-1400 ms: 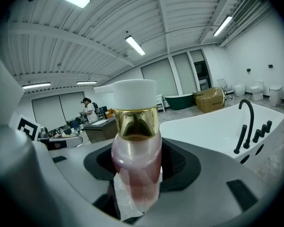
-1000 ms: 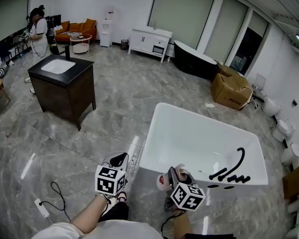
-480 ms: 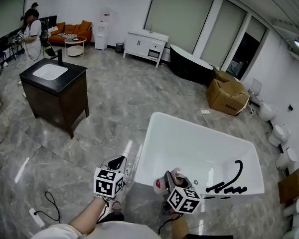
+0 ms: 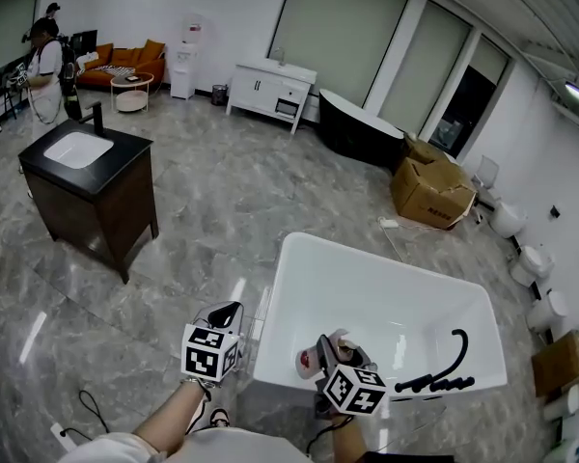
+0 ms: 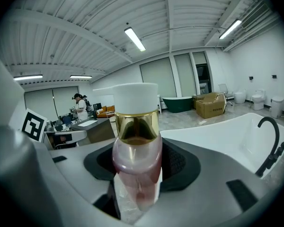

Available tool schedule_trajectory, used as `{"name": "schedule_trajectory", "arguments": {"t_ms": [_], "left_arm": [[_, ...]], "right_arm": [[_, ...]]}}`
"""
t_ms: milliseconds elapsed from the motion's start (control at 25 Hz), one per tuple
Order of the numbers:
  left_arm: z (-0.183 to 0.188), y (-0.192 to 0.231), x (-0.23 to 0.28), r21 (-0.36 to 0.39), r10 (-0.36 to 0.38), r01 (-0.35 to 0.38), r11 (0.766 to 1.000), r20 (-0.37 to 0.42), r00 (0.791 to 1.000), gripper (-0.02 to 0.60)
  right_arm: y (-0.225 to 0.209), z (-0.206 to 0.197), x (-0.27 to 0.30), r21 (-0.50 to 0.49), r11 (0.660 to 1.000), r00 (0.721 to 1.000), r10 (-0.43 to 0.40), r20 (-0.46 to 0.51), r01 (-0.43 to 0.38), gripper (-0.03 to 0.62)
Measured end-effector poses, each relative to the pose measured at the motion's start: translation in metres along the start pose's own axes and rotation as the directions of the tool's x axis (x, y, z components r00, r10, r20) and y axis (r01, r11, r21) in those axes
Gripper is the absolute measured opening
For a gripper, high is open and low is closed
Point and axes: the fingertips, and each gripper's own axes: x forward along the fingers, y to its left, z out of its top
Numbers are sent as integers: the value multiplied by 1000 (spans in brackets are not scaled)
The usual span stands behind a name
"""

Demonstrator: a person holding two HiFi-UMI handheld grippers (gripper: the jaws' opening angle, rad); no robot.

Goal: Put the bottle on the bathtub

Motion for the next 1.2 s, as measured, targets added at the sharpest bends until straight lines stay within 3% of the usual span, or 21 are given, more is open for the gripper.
{"name": "schedule_trajectory", "arguments": {"t_ms": [320, 560, 960, 1200], "left_arm": [[12, 22, 46, 13, -28, 28, 1000, -14, 1000, 17], [-5, 16, 66, 5, -42, 43, 999, -65, 997, 17], [-51, 16, 63, -6, -27, 26, 1000, -177, 984, 17], [-73, 2, 66, -1, -54, 55, 998, -225, 973, 17]], "right_arm": [[-5, 20, 45, 27, 999, 1000, -21, 22, 20, 236], [-8, 18, 57, 35, 999, 1000, -12, 7, 12, 236], [-7, -24, 72, 64, 998, 996, 24, -86, -19, 236], [-18, -50, 72, 82, 997, 992, 10, -125, 1, 236]]}}
